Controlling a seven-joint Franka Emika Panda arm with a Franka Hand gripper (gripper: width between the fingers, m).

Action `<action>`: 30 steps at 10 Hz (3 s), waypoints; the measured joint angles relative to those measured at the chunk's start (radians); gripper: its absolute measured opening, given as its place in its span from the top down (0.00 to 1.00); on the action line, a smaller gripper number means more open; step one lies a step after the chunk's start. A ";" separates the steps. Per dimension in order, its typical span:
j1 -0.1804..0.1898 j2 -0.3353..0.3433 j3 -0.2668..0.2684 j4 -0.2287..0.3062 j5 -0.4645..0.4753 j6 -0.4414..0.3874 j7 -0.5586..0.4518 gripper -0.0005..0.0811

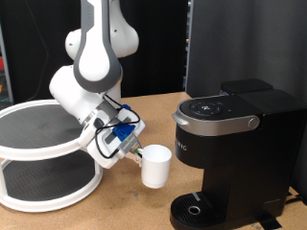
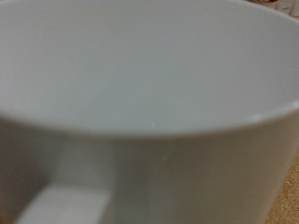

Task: Make a cup of coffee with the keurig machine

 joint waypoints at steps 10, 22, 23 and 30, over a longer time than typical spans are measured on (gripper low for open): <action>0.010 0.074 0.118 0.085 0.214 0.052 -0.050 0.92; 0.015 0.220 0.218 0.184 0.384 0.052 -0.160 0.92; 0.015 0.231 0.224 0.188 0.395 0.052 -0.169 0.92; 0.015 0.292 0.242 0.209 0.446 0.045 -0.211 0.63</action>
